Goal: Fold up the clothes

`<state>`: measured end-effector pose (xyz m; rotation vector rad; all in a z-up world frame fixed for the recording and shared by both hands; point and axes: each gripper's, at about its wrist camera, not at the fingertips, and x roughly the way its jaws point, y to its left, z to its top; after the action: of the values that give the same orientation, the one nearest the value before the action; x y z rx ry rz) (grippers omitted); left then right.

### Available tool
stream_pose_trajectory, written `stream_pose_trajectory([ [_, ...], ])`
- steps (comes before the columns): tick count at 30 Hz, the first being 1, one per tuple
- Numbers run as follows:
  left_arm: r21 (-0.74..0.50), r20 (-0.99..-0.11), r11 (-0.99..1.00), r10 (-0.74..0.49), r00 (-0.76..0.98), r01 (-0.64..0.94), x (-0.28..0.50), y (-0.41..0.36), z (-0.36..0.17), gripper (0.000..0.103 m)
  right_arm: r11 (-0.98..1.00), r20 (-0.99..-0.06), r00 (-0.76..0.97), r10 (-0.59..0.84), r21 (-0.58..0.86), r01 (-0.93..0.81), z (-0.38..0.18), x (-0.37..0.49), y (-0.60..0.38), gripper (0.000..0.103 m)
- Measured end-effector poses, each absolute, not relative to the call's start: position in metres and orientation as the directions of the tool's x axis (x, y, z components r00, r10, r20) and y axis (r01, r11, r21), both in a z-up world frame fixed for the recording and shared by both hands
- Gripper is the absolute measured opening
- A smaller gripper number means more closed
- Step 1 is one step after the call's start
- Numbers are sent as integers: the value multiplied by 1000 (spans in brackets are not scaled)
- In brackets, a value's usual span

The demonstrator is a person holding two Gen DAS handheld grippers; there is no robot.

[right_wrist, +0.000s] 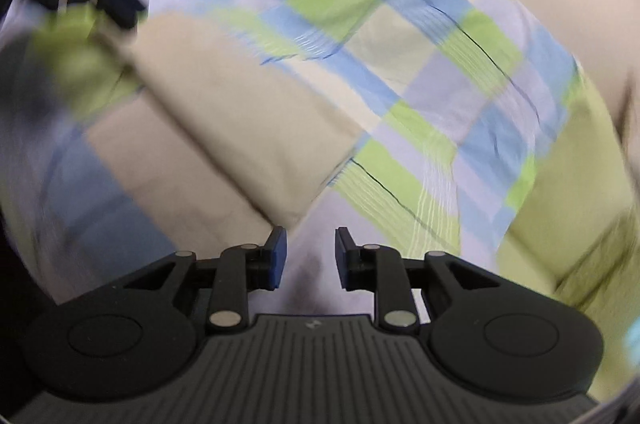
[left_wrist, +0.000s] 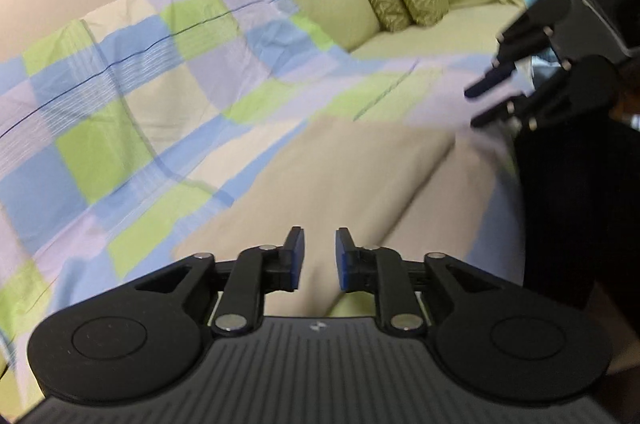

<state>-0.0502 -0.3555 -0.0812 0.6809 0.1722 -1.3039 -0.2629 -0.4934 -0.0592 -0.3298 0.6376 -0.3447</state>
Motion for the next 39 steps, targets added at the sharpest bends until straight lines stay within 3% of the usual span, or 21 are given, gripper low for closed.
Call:
stream_pose_trajectory([
  [6,348,-535,-13,-824,187,937,-70,-426,-108,25,919,-500,771,-395,-215,332,-58,-271,-508,20],
  [15,301,-570,81,-783,248,950,-44,-367,-116,35,960,-474,838,-272,-69,273,-67,-250,-512,21],
  [19,285,-591,159,-747,304,945,-32,-326,-115,34,976,-472,856,-211,-46,215,-72,-224,-502,21],
  [22,202,-576,209,-765,288,957,-23,-306,-104,34,980,-499,846,-186,-28,199,-77,-208,-497,23],
  [27,159,-535,253,-791,298,954,-11,-327,-92,34,975,-540,821,-183,8,222,-83,-205,-502,27],
  [31,214,-572,272,-743,347,938,-5,-347,-106,37,971,-559,804,-204,-9,239,-84,-208,-504,33],
  [35,249,-570,332,-710,415,910,9,-321,-110,40,965,-571,791,-218,-2,264,-82,-211,-509,33],
  [39,229,-535,385,-718,446,894,21,-309,-98,39,972,-512,840,-177,46,232,-70,-206,-506,33],
])
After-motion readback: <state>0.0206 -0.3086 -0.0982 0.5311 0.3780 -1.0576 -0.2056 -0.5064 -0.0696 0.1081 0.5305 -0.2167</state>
